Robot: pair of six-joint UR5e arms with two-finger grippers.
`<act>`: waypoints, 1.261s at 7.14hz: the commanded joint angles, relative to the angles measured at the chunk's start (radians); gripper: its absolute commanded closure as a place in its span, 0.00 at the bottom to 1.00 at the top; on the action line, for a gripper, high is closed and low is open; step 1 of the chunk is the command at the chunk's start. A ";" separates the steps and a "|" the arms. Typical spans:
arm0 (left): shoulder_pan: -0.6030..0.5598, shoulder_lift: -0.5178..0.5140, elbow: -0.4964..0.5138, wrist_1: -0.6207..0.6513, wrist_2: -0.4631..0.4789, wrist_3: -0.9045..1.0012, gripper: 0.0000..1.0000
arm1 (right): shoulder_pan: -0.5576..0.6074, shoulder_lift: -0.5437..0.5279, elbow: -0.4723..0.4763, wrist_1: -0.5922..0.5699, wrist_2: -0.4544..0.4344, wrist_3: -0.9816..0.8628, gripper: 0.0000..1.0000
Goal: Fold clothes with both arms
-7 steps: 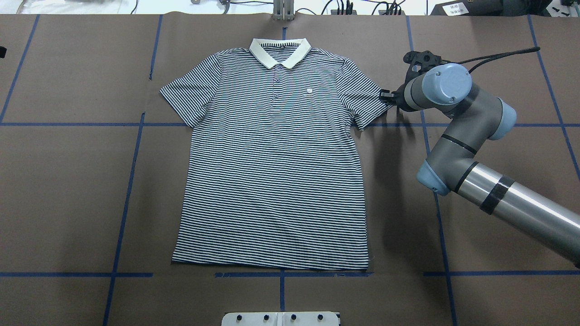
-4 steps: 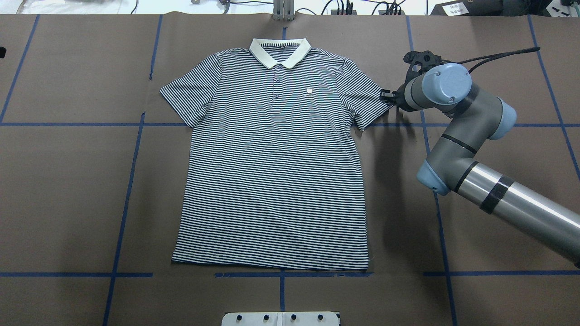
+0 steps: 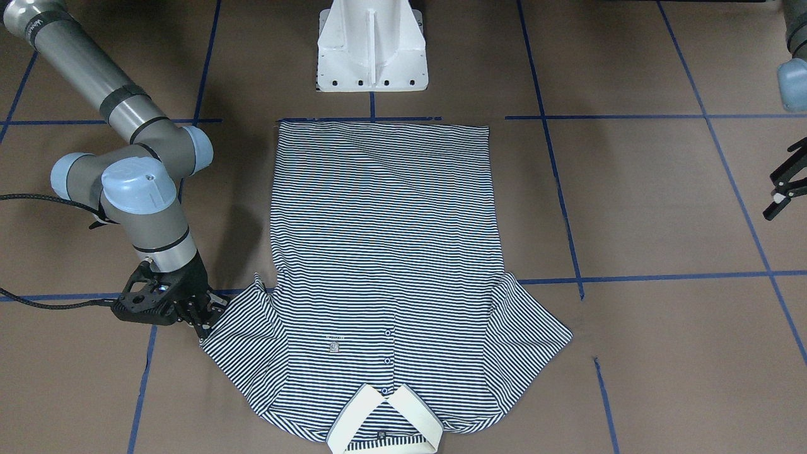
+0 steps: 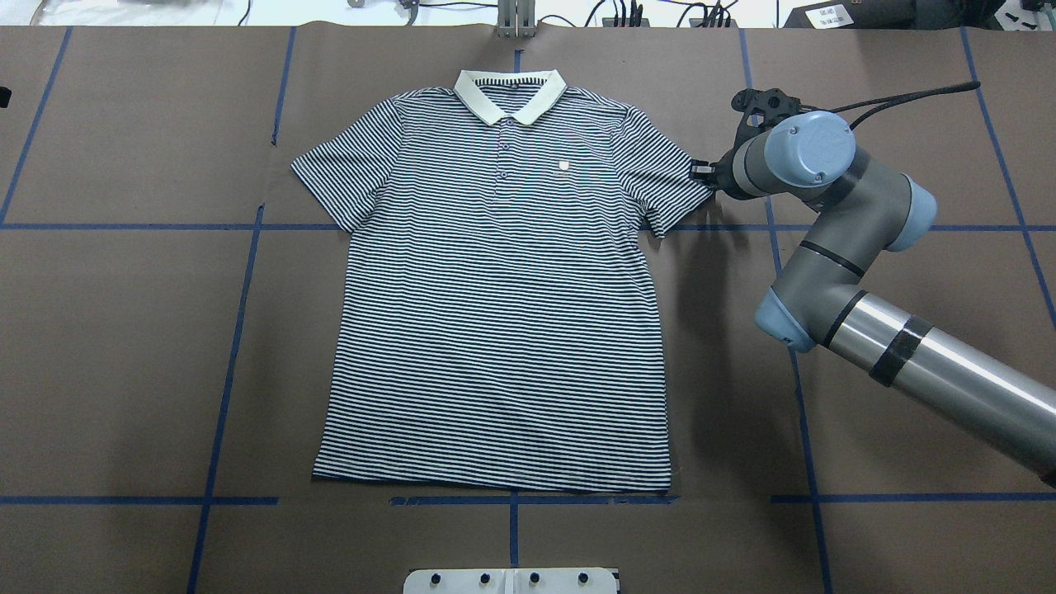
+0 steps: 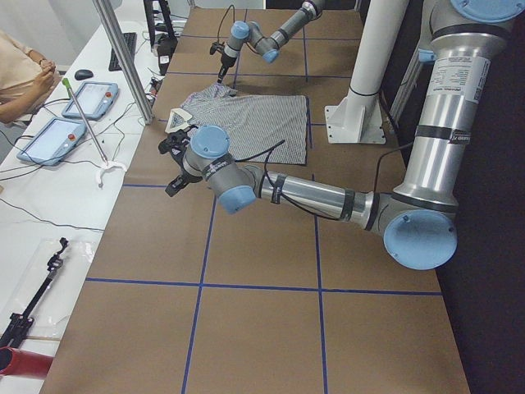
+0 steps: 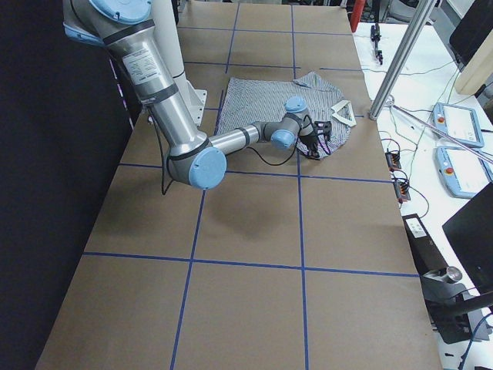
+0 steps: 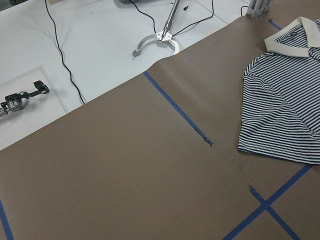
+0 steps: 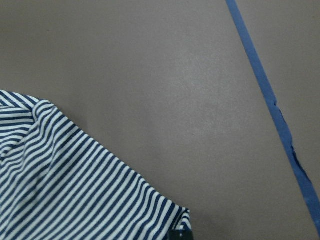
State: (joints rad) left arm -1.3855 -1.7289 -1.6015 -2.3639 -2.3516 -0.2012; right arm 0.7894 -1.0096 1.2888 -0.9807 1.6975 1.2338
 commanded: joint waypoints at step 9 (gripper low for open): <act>0.000 0.005 0.002 0.000 0.000 -0.007 0.00 | -0.160 0.402 -0.172 -0.352 -0.272 0.334 0.38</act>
State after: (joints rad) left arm -1.3857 -1.7242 -1.6005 -2.3639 -2.3516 -0.2071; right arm 0.6424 -0.6096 1.1297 -1.3354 1.4377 1.5638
